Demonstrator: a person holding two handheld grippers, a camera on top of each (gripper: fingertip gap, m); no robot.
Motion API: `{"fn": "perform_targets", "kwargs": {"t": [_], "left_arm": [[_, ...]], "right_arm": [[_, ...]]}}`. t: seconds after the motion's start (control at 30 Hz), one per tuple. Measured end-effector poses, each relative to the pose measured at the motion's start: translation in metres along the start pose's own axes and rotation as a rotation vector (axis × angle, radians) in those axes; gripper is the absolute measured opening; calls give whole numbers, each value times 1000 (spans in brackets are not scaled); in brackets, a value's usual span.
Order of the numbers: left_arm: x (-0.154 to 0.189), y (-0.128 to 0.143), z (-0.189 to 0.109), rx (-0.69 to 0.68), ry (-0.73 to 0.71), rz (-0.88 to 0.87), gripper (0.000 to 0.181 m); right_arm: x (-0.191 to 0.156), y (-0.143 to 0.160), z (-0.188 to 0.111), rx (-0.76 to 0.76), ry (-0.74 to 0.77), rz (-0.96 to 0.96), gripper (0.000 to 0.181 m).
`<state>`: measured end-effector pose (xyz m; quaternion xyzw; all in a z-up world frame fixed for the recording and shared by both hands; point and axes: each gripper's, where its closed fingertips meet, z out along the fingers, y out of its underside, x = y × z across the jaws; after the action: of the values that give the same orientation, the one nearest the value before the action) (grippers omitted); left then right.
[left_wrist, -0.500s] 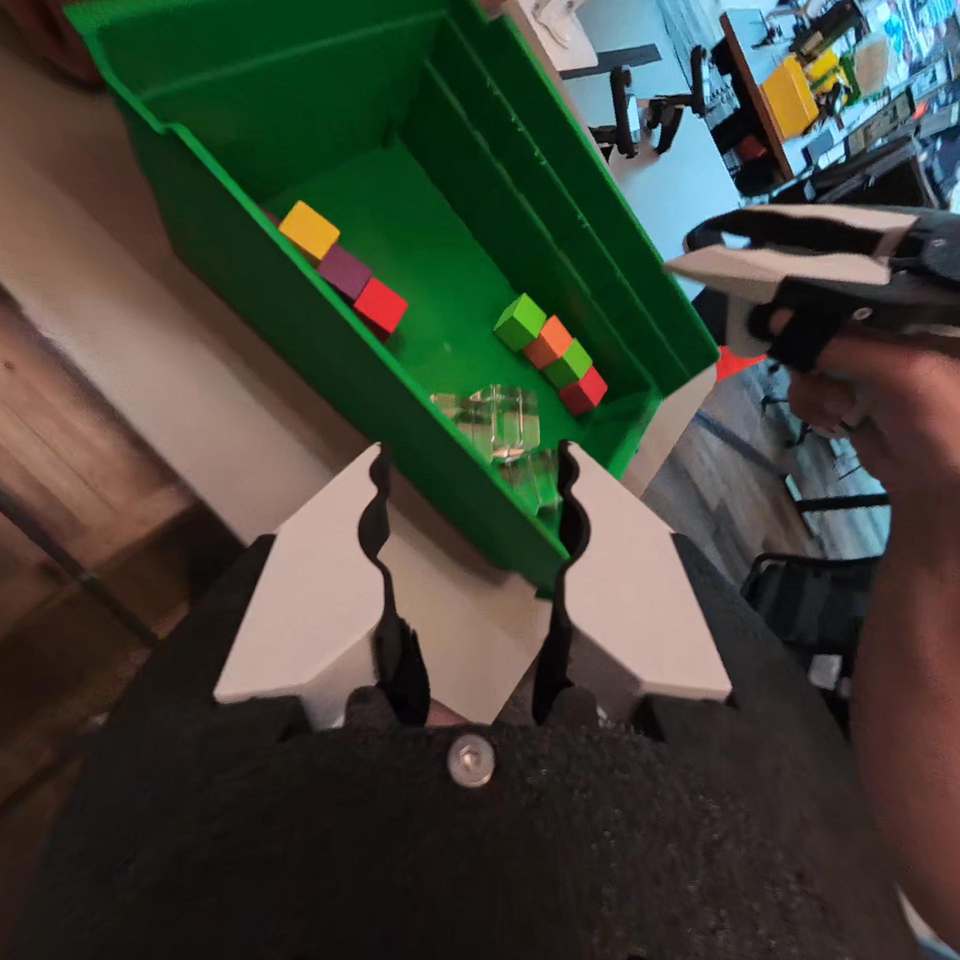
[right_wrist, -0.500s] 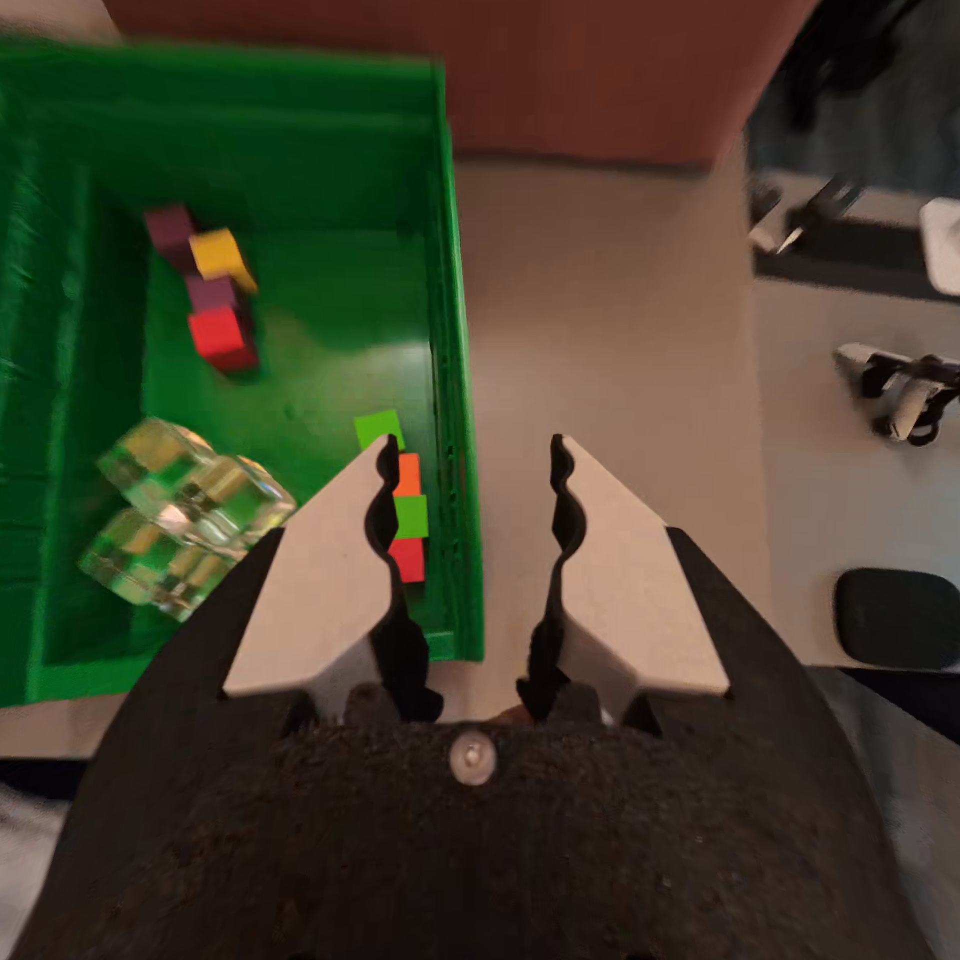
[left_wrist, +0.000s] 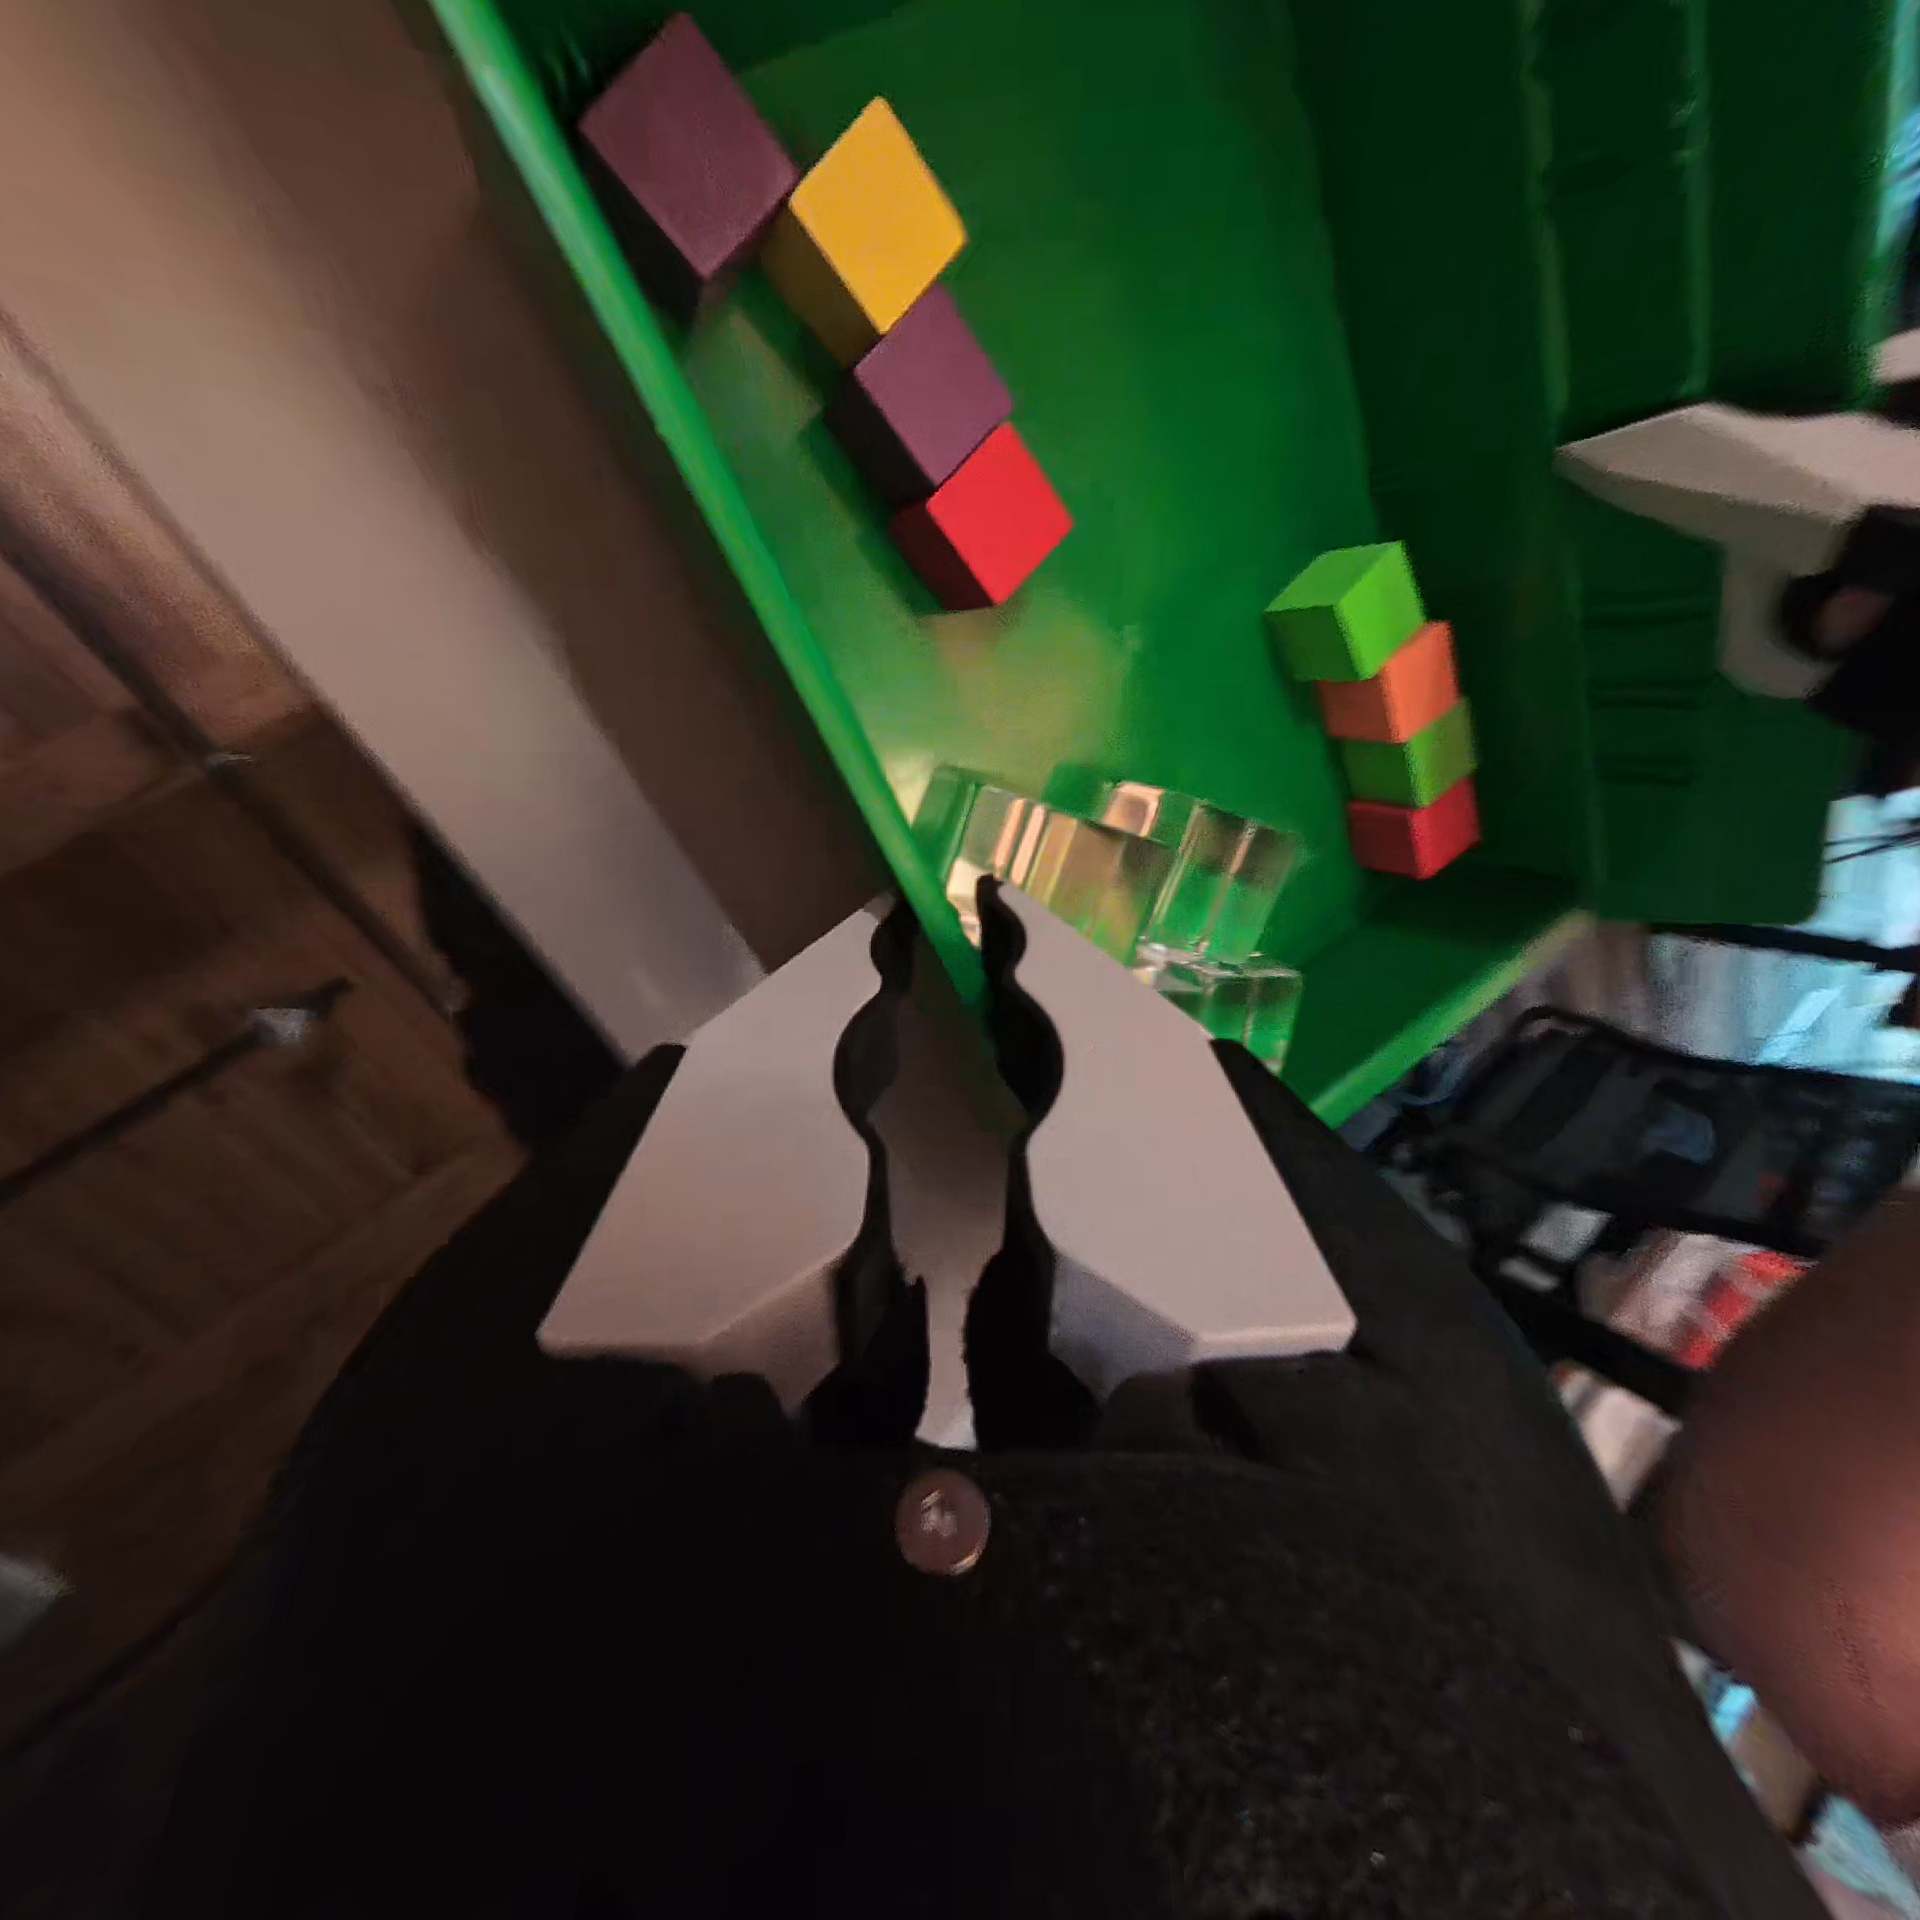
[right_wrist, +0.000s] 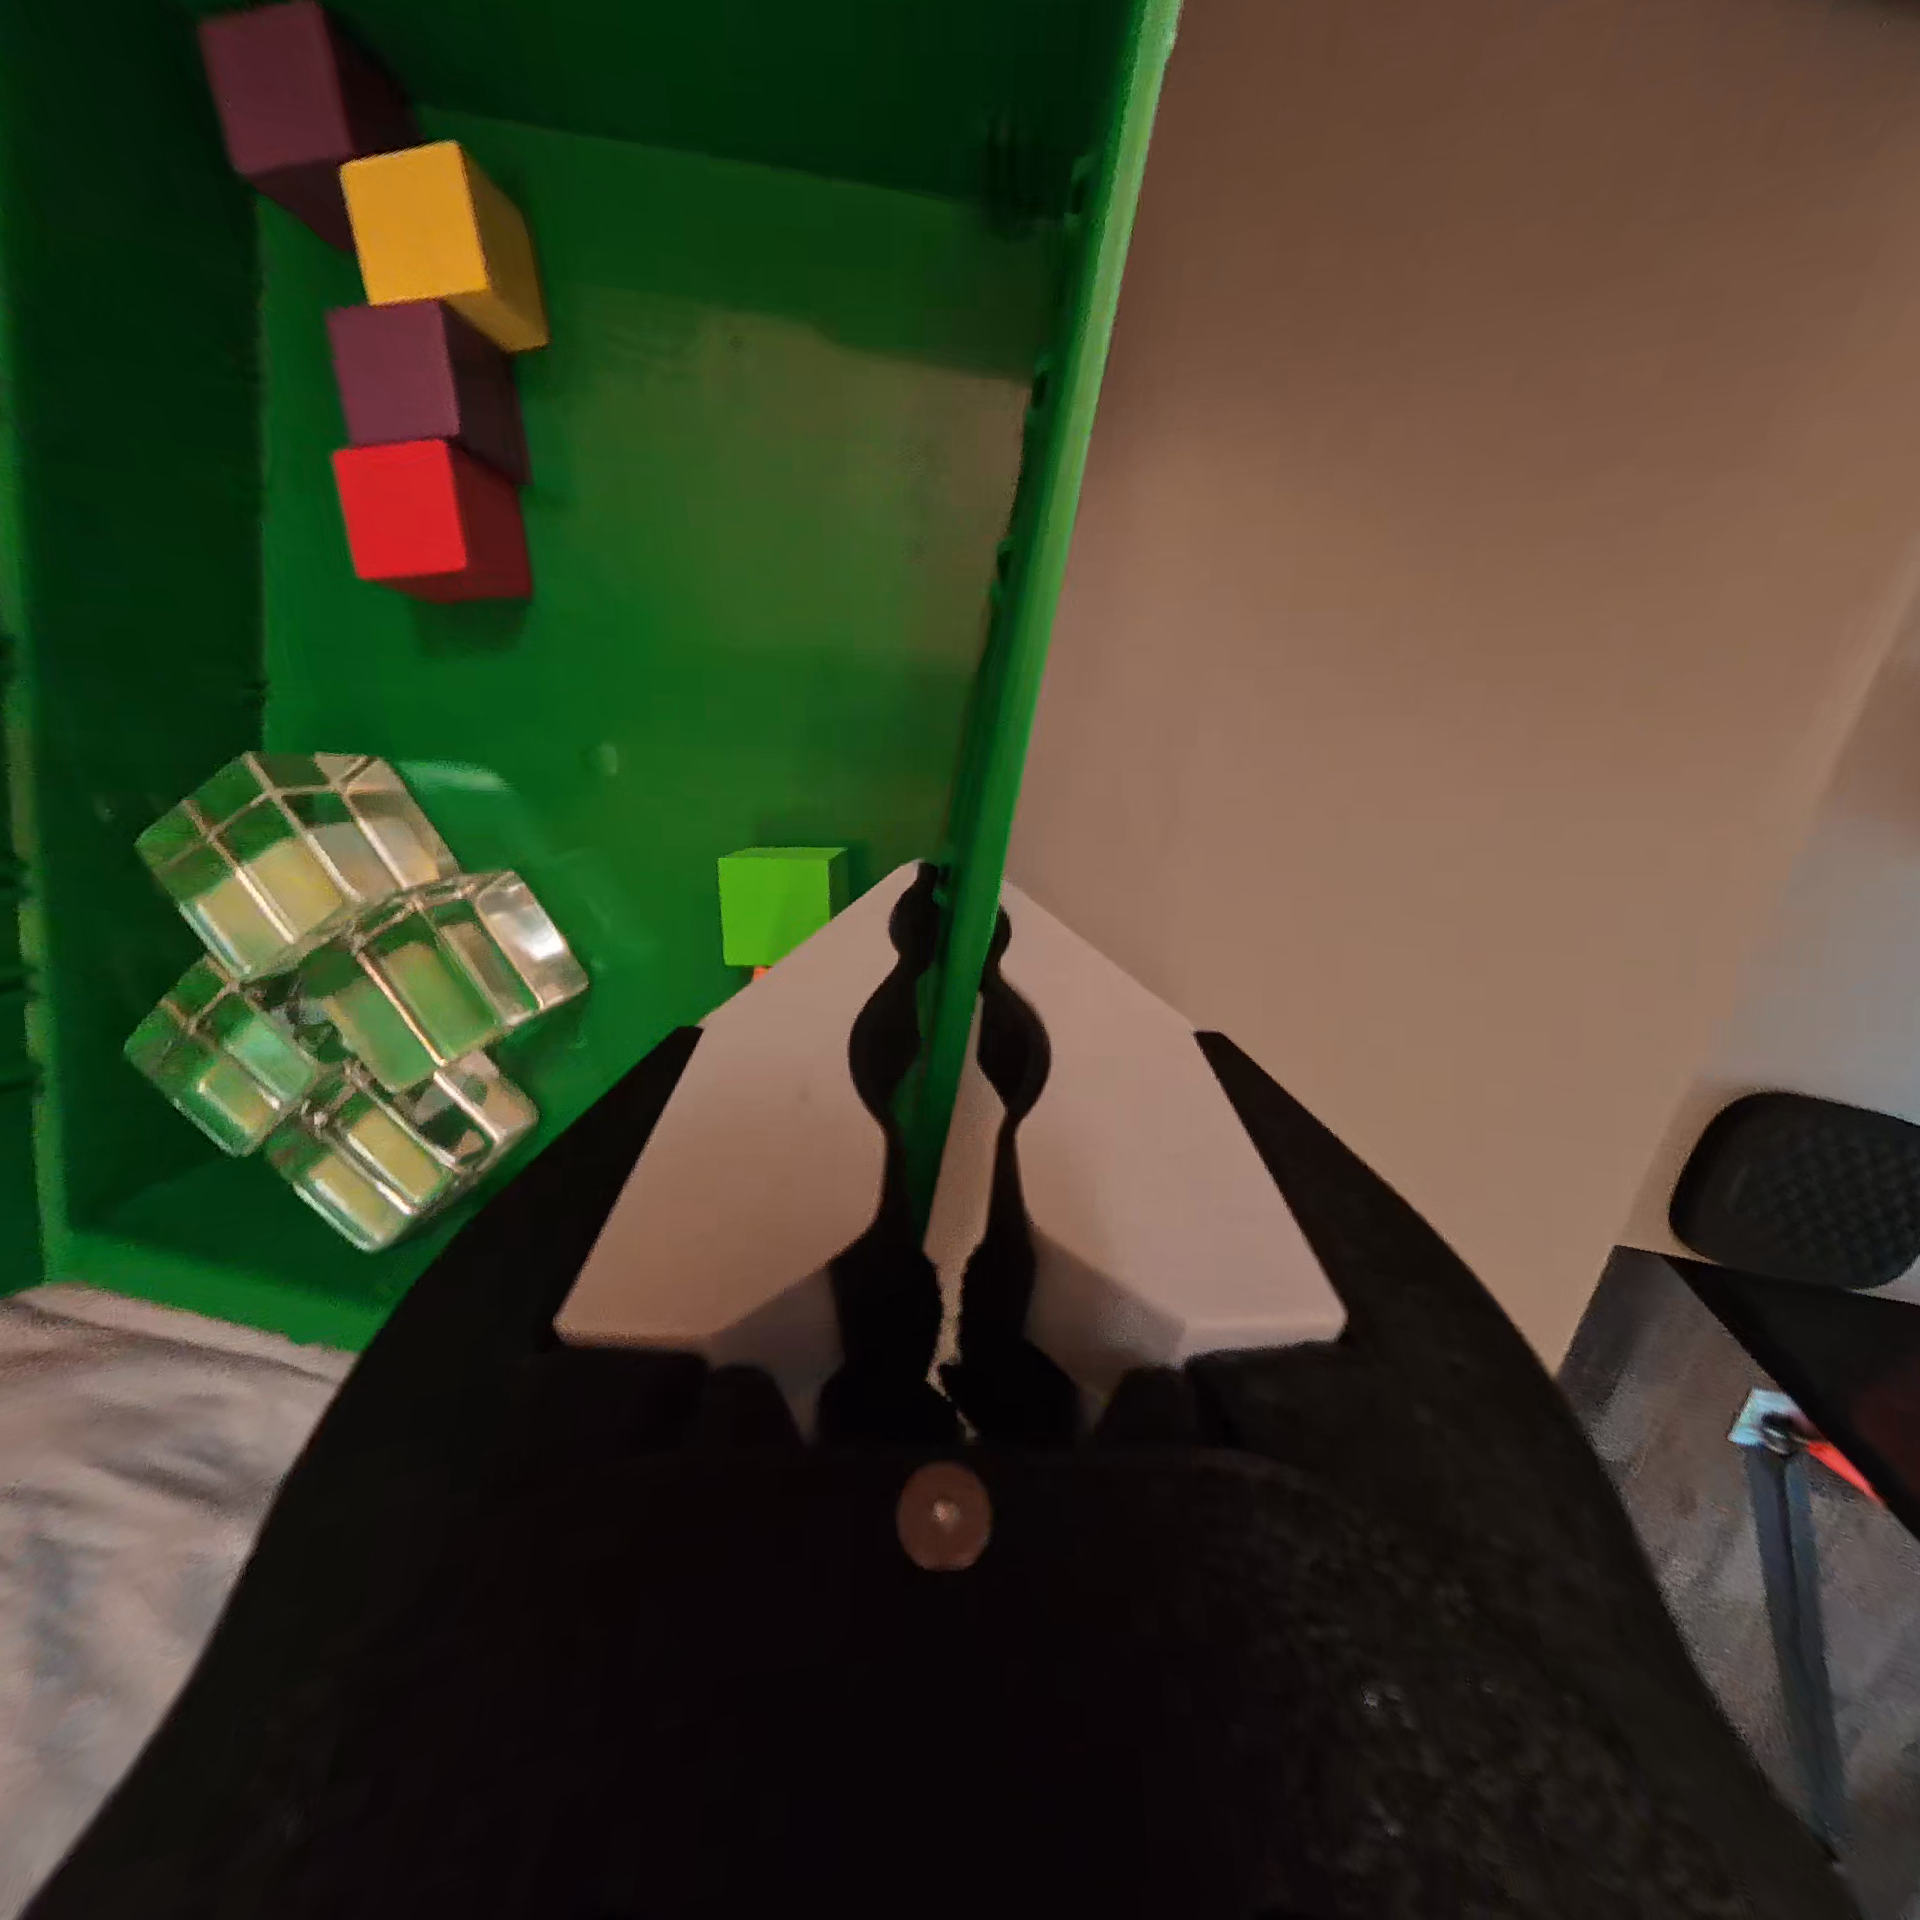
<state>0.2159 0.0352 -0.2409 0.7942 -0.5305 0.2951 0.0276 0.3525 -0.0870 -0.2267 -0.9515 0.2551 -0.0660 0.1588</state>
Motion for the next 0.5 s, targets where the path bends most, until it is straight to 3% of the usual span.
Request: {"fn": "perform_targets", "kwargs": {"t": [0.1,0.27,0.5], "left_arm": [[-5,17,-21,-61,-73,119,10],[-34,39,-79,-86,-100,178,11],[-141,88,-159,-107,-231,142,11]], "right_arm": [[-23,0,-20,-12,85,-55,2],[-80,-24,-34,17,1,-75,2],[-218,-74,-15,13,-70,-250,2]]}}
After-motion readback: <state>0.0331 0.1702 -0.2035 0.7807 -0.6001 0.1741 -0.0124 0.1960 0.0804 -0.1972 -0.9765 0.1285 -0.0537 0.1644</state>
